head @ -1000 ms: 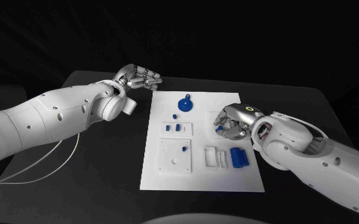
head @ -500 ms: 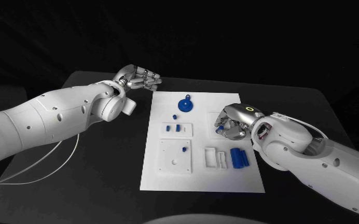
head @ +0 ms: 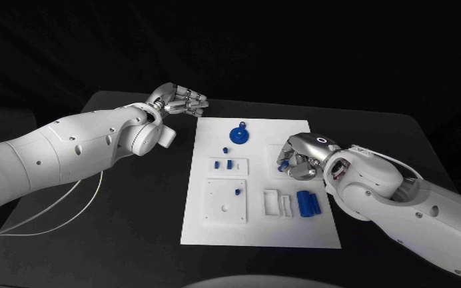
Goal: Assemble the parts on the task board
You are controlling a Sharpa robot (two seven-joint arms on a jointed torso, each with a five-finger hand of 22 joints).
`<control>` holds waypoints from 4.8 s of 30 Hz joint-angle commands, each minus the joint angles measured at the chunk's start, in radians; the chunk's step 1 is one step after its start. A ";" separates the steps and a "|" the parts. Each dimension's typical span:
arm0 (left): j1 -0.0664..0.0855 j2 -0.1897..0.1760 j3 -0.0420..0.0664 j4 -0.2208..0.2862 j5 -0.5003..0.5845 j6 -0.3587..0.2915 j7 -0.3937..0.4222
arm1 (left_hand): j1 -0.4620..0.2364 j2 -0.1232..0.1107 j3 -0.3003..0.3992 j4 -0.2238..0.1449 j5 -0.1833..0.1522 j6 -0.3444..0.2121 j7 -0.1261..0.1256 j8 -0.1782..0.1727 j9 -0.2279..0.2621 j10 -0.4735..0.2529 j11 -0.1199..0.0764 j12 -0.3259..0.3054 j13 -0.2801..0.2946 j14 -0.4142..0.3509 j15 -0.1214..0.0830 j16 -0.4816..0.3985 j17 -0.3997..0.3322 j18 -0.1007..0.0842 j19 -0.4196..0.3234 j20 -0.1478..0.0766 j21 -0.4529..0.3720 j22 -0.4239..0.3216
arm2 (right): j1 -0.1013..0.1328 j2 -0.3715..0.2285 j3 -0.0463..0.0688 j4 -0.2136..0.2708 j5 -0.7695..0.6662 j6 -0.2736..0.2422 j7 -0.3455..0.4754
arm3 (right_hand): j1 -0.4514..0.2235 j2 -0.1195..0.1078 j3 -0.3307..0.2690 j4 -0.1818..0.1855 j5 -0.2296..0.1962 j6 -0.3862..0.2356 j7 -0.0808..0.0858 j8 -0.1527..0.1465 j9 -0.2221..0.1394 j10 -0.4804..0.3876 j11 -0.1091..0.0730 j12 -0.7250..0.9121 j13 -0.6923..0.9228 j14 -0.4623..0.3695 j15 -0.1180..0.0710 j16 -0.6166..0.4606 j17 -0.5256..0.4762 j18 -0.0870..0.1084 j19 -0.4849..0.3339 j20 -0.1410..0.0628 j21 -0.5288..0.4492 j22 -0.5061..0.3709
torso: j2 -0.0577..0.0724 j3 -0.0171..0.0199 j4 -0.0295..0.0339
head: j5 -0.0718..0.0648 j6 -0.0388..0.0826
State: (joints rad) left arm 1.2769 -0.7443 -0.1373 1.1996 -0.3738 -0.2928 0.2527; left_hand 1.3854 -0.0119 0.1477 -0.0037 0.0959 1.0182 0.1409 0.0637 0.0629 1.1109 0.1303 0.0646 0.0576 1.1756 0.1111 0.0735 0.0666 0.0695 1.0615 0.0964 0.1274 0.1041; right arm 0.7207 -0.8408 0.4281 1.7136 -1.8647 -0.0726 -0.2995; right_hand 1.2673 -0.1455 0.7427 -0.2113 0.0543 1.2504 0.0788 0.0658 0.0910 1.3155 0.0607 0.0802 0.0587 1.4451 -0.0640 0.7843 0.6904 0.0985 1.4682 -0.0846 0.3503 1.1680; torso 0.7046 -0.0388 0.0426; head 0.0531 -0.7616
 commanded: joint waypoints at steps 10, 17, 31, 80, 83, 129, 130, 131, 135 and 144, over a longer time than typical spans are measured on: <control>0.000 0.015 0.001 -0.012 0.007 0.014 0.009 | -0.009 0.004 0.004 0.006 0.003 0.016 -0.003 0.000 0.000 -0.006 0.001 -0.002 0.001 -0.002 0.002 -0.002 0.001 -0.004 -0.004 0.001 0.005 -0.001 | 0.043 0.008 0.000 0.050 -0.004 -0.015 0.008 | 0.019 0.014 -0.002 0.005 -0.006 0.005 -0.002 -0.001 0.010 0.074 -0.044 -0.009 0.006 0.001 -0.007 -0.007 0.012 0.014 0.003 -0.013 0.030 0.042 | -0.001 -0.0003 -0.0006 | 0.013 0.000; 0.000 0.024 0.001 -0.020 0.010 0.013 0.009 | -0.015 0.005 -0.001 0.013 -0.017 0.016 -0.002 -0.001 0.000 -0.007 0.001 -0.002 0.001 -0.003 0.003 -0.002 0.001 -0.005 -0.004 0.002 0.004 -0.001 | 0.065 0.024 0.000 0.089 -0.012 -0.029 0.010 | 0.018 0.015 -0.002 0.011 -0.006 0.002 -0.001 -0.001 0.011 0.075 -0.044 -0.009 0.007 0.003 -0.008 -0.009 0.014 0.014 0.003 -0.013 0.025 0.044 | 0.000 -0.0004 -0.0008 | 0.023 0.001; 0.000 0.062 0.001 -0.039 0.012 0.018 0.008 | -0.007 0.008 -0.013 0.016 -0.016 0.013 0.000 -0.001 0.000 -0.009 0.002 -0.002 0.001 -0.004 0.003 -0.002 0.001 -0.004 -0.003 0.002 0.002 -0.004 | 0.109 0.114 -0.124 0.111 -0.053 -0.021 0.022 | 0.021 0.015 -0.008 0.006 -0.006 0.004 -0.002 -0.001 0.015 0.078 -0.044 -0.009 0.006 0.004 -0.008 -0.015 0.019 0.013 0.005 -0.014 0.024 0.055 | -0.006 -0.0011 0.0041 | 0.042 0.001; 0.001 0.124 0.003 -0.078 0.008 0.057 -0.003 | -0.008 0.023 -0.076 0.025 -0.026 -0.052 0.015 -0.002 -0.001 -0.032 0.011 -0.001 0.001 -0.008 0.008 -0.002 0.001 -0.002 -0.001 0.007 -0.006 -0.015 | 0.094 0.182 -0.292 0.085 -0.060 -0.021 0.054 | 0.011 0.017 -0.004 -0.003 -0.004 0.007 -0.003 -0.001 0.018 0.080 -0.045 -0.009 0.007 0.006 -0.010 -0.023 0.023 0.015 0.011 -0.014 -0.001 0.068 | -0.014 0.0033 0.0065 | 0.106 -0.027; 0.001 0.123 0.003 -0.079 0.007 0.057 -0.003 | -0.008 0.023 -0.076 0.025 -0.026 -0.052 0.015 -0.002 -0.001 -0.032 0.011 -0.001 0.001 -0.008 0.008 -0.002 0.001 -0.002 -0.001 0.007 -0.006 -0.015 | 0.092 0.177 -0.292 0.088 -0.062 -0.021 0.052 | 0.011 0.017 -0.004 -0.003 -0.004 0.007 -0.003 -0.001 0.018 0.080 -0.045 -0.009 0.007 0.006 -0.010 -0.023 0.023 0.015 0.011 -0.014 -0.001 0.068 | -0.014 0.0033 0.0065 | 0.106 -0.027; 0.001 0.123 0.003 -0.081 0.003 0.065 -0.008 | -0.005 0.027 -0.083 0.019 -0.026 -0.056 0.015 -0.002 -0.002 -0.036 0.012 -0.001 0.001 -0.012 0.009 -0.002 0.001 -0.001 -0.001 0.009 -0.009 -0.019 | 0.087 0.209 -0.310 0.067 -0.069 -0.021 0.041 | 0.008 0.015 -0.002 -0.004 -0.003 0.008 -0.003 -0.002 0.024 0.080 -0.045 -0.008 0.007 0.005 -0.010 -0.022 0.024 0.015 0.016 -0.013 -0.011 0.086 | -0.014 0.0026 0.0068 | 0.096 -0.031; 0.001 0.123 0.003 -0.081 0.003 0.065 -0.008 | -0.005 0.027 -0.083 0.019 -0.026 -0.056 0.015 -0.002 -0.002 -0.036 0.012 -0.001 0.001 -0.012 0.009 -0.002 0.001 -0.001 -0.001 0.009 -0.009 -0.019 | 0.087 0.210 -0.312 0.066 -0.069 -0.022 0.042 | 0.008 0.015 -0.003 -0.004 -0.003 0.008 -0.003 -0.002 0.024 0.080 -0.045 -0.008 0.007 0.005 -0.010 -0.022 0.023 0.015 0.016 -0.013 -0.011 0.086 | -0.014 0.0026 0.0068 | 0.096 -0.031; 0.001 0.124 0.003 -0.081 0.003 0.066 -0.009 | -0.005 0.027 -0.083 0.019 -0.026 -0.056 0.015 -0.002 -0.002 -0.036 0.012 -0.001 0.001 -0.012 0.009 -0.002 0.001 -0.001 -0.001 0.009 -0.009 -0.019 | 0.087 0.211 -0.314 0.065 -0.068 -0.022 0.042 | 0.008 0.015 -0.003 -0.004 -0.003 0.008 -0.003 -0.002 0.024 0.080 -0.045 -0.008 0.007 0.005 -0.010 -0.022 0.023 0.015 0.016 -0.013 -0.012 0.086 | -0.014 0.0024 0.0066 | 0.096 -0.031; 0.001 0.124 0.003 -0.081 0.002 0.067 -0.010 | -0.005 0.027 -0.083 0.019 -0.026 -0.056 0.015 -0.002 -0.002 -0.036 0.012 -0.001 0.001 -0.012 0.009 -0.002 0.001 -0.001 -0.001 0.009 -0.009 -0.019 | 0.087 0.214 -0.320 0.061 -0.067 -0.026 0.044 | 0.006 0.013 -0.004 -0.005 0.000 0.003 -0.001 -0.003 0.023 0.075 -0.043 -0.010 0.006 0.005 -0.009 -0.023 0.022 0.016 0.016 -0.013 -0.017 0.086 | -0.014 0.0025 0.0067 | 0.096 -0.031; 0.001 0.123 0.003 -0.080 0.002 0.058 -0.004 | -0.005 0.027 -0.083 0.019 -0.026 -0.056 0.015 -0.002 -0.002 -0.036 0.012 -0.001 0.001 -0.012 0.009 -0.002 0.001 -0.001 -0.001 0.009 -0.009 -0.019 | 0.085 0.208 -0.324 0.053 -0.066 -0.038 0.044 | -0.002 0.009 -0.040 -0.011 0.028 -0.003 0.001 -0.002 0.016 0.065 -0.042 -0.011 0.006 0.004 -0.007 -0.022 0.017 0.017 0.020 -0.010 -0.030 0.087 | -0.014 0.0031 0.0063 | 0.096 -0.032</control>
State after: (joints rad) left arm 1.2771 -0.6232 -0.1359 1.1177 -0.3702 -0.2397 0.2391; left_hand 1.3803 0.0067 0.0698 0.0134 0.0727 0.9682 0.1552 0.0637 0.0624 1.0843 0.1430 0.0647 0.0576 1.1665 0.1200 0.0735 0.0665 0.0696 1.0614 0.0964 0.1236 0.0861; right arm 0.8135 -0.6305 0.1125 1.7725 -1.9381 -0.1363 -0.2677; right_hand 1.2719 -0.1419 0.7054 -0.2216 0.0823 1.2504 0.0786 0.0655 0.1075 1.3157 0.0610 0.0687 0.0595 1.4501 -0.0650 0.7657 0.7079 0.1022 1.4633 -0.0924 0.3221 1.2549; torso 0.6910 -0.0361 0.0491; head 0.1487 -0.7935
